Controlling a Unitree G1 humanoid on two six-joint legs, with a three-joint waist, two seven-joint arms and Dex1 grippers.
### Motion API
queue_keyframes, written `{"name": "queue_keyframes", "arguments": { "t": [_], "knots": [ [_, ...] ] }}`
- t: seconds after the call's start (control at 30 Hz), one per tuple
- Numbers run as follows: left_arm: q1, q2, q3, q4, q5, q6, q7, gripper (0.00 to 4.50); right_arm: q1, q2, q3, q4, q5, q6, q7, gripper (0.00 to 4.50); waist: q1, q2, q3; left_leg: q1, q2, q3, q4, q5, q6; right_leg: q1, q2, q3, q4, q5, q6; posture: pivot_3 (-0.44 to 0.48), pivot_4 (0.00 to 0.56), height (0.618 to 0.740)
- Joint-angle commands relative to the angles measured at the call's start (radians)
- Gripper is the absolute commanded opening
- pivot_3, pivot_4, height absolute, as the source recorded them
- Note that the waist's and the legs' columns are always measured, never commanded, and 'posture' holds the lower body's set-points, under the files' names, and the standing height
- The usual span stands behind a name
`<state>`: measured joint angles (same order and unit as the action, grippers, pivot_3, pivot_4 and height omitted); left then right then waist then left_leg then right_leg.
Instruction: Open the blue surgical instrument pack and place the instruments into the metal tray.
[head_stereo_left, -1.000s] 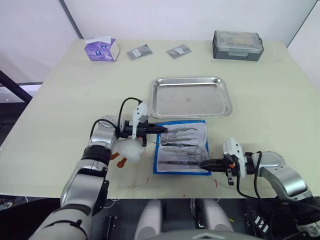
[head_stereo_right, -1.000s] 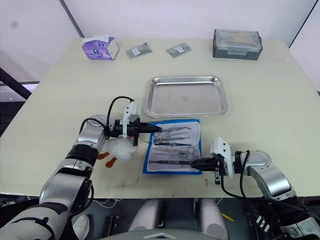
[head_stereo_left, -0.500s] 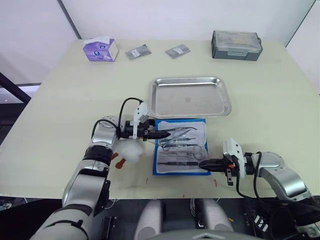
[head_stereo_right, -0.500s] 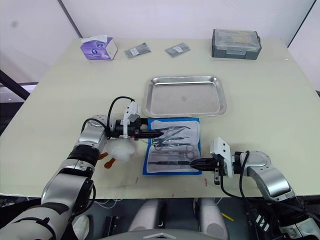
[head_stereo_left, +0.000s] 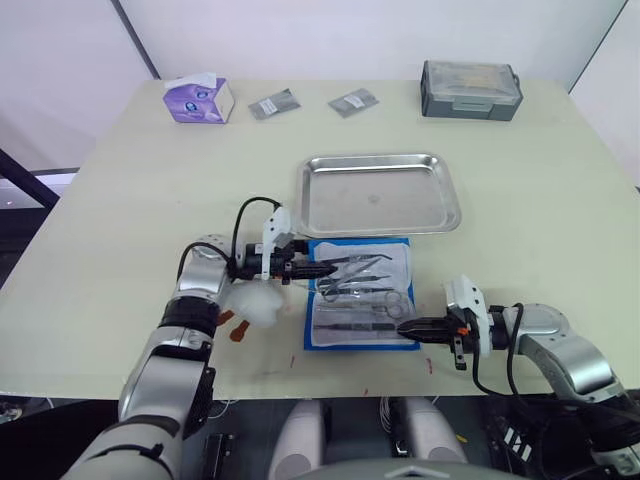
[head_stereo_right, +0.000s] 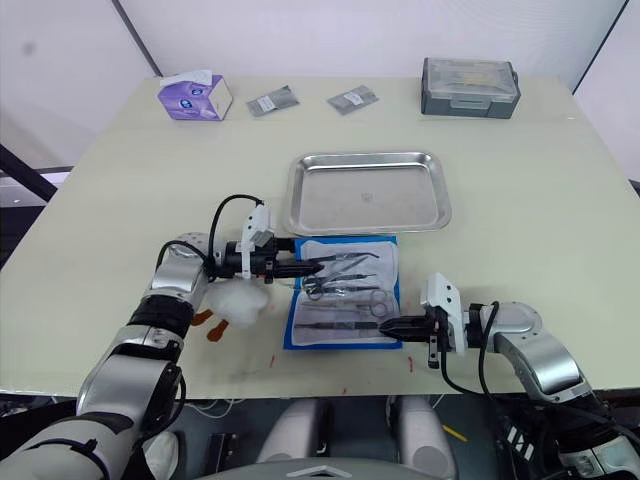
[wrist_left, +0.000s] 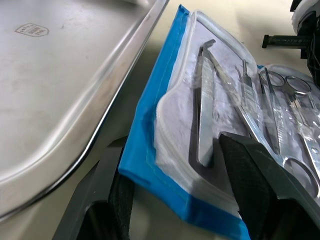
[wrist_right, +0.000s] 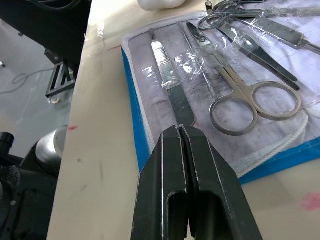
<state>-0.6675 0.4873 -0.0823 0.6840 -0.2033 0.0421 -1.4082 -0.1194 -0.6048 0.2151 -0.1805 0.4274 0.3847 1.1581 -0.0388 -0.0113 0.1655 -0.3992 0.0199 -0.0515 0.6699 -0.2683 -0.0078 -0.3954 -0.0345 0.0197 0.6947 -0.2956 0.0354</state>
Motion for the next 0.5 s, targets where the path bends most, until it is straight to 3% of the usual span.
{"name": "queue_keyframes", "arguments": {
  "t": [0.03, 0.1, 0.13, 0.17, 0.27, 0.3, 0.5],
  "knots": [
    [0.010, 0.025, 0.027, -0.039, -0.029, 0.012, -0.013, 2.81, 0.020, -0.015, -0.028, -0.057, 0.042, 0.023, 0.008, 1.32, 0.000, 0.000, 0.000, 0.000, 0.000, 0.000, 0.000, 0.000, 0.000, 0.000, 0.000, 0.000, 0.000, 0.000, 0.000, 0.000, 0.150, 0.734],
    [0.012, 0.028, 0.034, -0.050, -0.037, 0.016, -0.013, 2.81, 0.025, -0.018, -0.034, -0.066, 0.047, 0.021, 0.004, 2.08, 0.000, 0.000, 0.000, 0.000, 0.000, 0.000, 0.000, 0.000, 0.000, 0.000, 0.000, 0.000, 0.000, 0.000, 0.000, 0.000, 0.150, 0.734],
    [0.014, 0.029, 0.039, -0.056, -0.043, 0.018, -0.011, 2.81, 0.028, -0.020, -0.038, -0.069, 0.049, 0.019, 0.001, 2.72, -0.001, 0.000, 0.000, 0.000, 0.000, -0.001, 0.000, 0.000, 0.000, 0.000, 0.000, 0.000, 0.000, 0.000, 0.000, 0.000, 0.150, 0.734],
    [0.015, 0.030, 0.041, -0.061, -0.047, 0.020, -0.010, 2.81, 0.030, -0.021, -0.041, -0.071, 0.050, 0.017, -0.002, 2.96, -0.001, 0.000, 0.000, 0.000, 0.000, -0.001, 0.000, 0.000, 0.000, 0.000, 0.000, 0.000, 0.000, 0.000, 0.000, 0.000, 0.150, 0.734],
    [0.021, 0.031, 0.054, -0.078, -0.061, 0.021, -0.005, 2.81, 0.039, -0.026, -0.060, -0.080, 0.058, 0.009, -0.006, 4.23, 0.000, 0.000, 0.000, 0.000, 0.000, -0.001, 0.000, 0.000, 0.000, 0.000, 0.000, 0.000, 0.000, 0.000, 0.000, 0.000, 0.150, 0.734],
    [0.024, 0.032, 0.059, -0.086, -0.067, 0.022, -0.007, 2.81, 0.043, -0.027, -0.069, -0.084, 0.062, 0.007, -0.006, 4.45, 0.000, 0.000, 0.000, 0.000, 0.000, -0.001, 0.000, 0.000, 0.000, 0.000, 0.000, 0.000, 0.000, 0.000, 0.000, 0.000, 0.150, 0.734],
    [0.062, 0.059, 0.083, -0.148, -0.102, 0.030, -0.026, 2.81, 0.069, -0.039, -0.148, -0.131, 0.112, -0.003, -0.010, 4.45, -0.001, 0.000, 0.000, 0.000, 0.000, -0.001, 0.000, 0.000, 0.000, 0.000, 0.000, 0.001, 0.000, 0.000, 0.000, 0.000, 0.150, 0.734]
  ]
}}
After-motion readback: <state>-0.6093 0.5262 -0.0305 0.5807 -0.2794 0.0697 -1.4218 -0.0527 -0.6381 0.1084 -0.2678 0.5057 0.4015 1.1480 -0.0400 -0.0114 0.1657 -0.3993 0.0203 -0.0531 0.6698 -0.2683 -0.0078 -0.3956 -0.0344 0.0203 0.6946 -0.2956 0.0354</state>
